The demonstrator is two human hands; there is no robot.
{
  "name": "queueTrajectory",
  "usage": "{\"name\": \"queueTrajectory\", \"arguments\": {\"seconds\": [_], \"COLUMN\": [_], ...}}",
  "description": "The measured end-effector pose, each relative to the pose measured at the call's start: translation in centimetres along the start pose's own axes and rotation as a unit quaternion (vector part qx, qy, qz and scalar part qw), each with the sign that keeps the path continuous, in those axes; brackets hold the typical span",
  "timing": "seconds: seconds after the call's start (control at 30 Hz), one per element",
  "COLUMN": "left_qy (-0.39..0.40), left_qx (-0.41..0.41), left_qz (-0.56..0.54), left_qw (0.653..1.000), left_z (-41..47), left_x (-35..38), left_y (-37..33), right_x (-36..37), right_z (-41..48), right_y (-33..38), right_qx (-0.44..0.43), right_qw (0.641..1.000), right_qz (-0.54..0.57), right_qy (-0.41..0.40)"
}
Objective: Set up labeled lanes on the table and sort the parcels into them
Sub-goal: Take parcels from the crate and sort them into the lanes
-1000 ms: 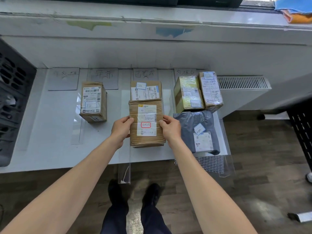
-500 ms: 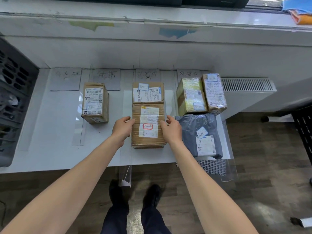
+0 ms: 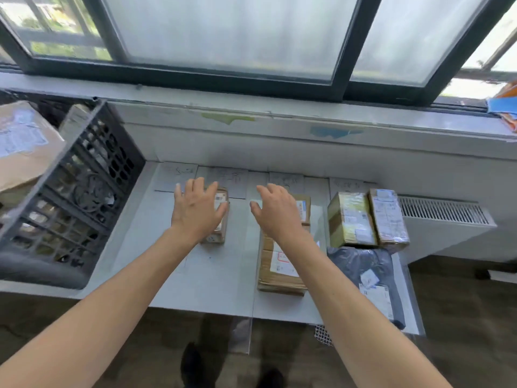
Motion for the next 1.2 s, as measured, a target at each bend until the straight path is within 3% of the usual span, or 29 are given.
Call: {"name": "queueTrajectory", "arguments": {"seconds": [0.17,0.37,0.57,0.77,0.87,0.93,1.0,1.1,1.2], "left_qy": [-0.029,-0.086,-0.053,-0.043,-0.053,-0.062,-0.034,0.004,-0.029], "left_qx": [-0.035,-0.108,-0.201,-0.248,-0.282,-0.330,-0.387,-0.424,-0.419], "left_qz": [0.029,0.009,-0.014,-0.003,-0.093,-0.221,-0.350,-0.505,-0.619], "left_qw": [0.999,0.990,0.978,0.968,0.954,0.916,0.852,0.752,0.663], "left_z": [2.8,6.4,8.1,8.2,8.2,8.4,8.7,9.1,8.9], "left_x": [-5.0,-10.0,-9.1,-5.5,-4.1,-3.3,-2.2,-0.5,-0.5], "left_y": [9.8,26.6,41.8,49.6,50.7,51.4,52.4,53.4,53.8], "right_x": [-0.8,1.9,6.8,11.7,13.6,14.5,15.2,15.3,15.0], "right_z": [5.7,14.9,22.2,26.8,28.7,29.9,30.7,31.4,31.7], "right_y": [9.2,26.3,41.8,47.5,47.3,46.5,45.8,45.0,44.2], "right_qx": [-0.064,-0.157,-0.223,-0.214,-0.154,-0.071,-0.007,0.011,0.040], "right_qw": [0.998,0.987,0.975,0.974,0.981,0.978,0.964,0.959,0.946], "right_qz": [-0.013,-0.002,0.016,0.029,0.072,0.143,0.205,0.230,0.287], "right_qy": [-0.018,-0.030,0.005,0.060,0.089,0.132,0.167,0.165,0.147]}}
Point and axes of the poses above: each hand's wrist, its own z-axis towards the middle knuckle, its own x-axis out of the palm, y = z × x, the point moved 4 cm from there along z, towards the middle knuckle, and after that the axes turned 5 degrees about -x, right-handed, at the moved point
